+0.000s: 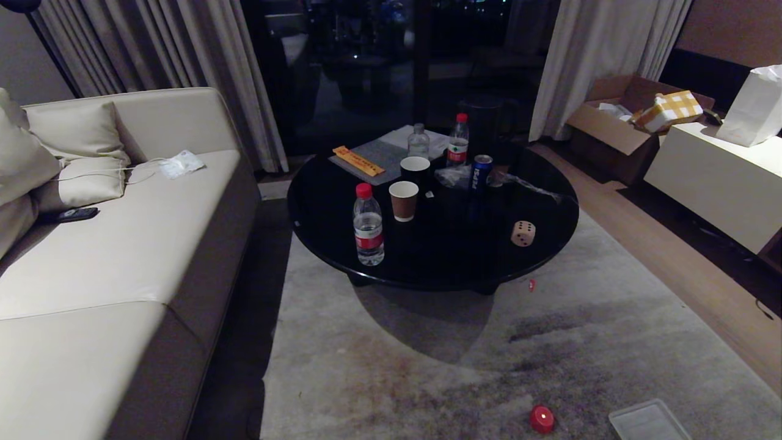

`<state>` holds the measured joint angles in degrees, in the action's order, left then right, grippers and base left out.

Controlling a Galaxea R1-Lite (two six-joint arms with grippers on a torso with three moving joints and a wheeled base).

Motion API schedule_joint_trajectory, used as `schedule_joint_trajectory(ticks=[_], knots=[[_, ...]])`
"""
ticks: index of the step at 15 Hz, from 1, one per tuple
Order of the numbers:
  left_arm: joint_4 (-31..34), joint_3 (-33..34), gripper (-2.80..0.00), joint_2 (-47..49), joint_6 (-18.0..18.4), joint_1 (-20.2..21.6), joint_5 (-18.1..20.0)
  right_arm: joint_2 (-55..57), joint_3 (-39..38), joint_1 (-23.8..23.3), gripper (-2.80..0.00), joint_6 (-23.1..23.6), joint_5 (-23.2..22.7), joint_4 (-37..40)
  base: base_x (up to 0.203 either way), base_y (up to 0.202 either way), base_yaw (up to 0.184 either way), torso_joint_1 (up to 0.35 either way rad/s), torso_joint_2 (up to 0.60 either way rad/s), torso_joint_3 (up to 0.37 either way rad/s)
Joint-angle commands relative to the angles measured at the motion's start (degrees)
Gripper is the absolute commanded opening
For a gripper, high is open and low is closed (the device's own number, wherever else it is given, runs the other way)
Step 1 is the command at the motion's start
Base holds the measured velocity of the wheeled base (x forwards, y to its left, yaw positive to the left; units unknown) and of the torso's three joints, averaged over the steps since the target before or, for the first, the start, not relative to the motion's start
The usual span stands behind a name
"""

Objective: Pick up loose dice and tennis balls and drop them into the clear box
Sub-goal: Pick up toys out of the box

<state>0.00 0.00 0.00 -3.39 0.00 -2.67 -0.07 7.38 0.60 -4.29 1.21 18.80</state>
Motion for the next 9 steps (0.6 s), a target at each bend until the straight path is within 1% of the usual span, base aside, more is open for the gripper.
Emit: schedule_joint_trajectory(ticks=[1,9], knots=[[0.0,0.09,-2.8,0.0,-0.2,0.0,-0.06,0.06,0.01,0.02,-2.8,-0.02,0.05,0.1,0.0,0.0,0.0,0.0,0.0,0.0],[-0.09,0.09,-2.8,0.09,-1.18,0.0,-0.41,0.01,0.01,0.02,-2.8,-0.02,0.02,0.1,0.0,0.0,0.0,0.0,0.0,0.0]])
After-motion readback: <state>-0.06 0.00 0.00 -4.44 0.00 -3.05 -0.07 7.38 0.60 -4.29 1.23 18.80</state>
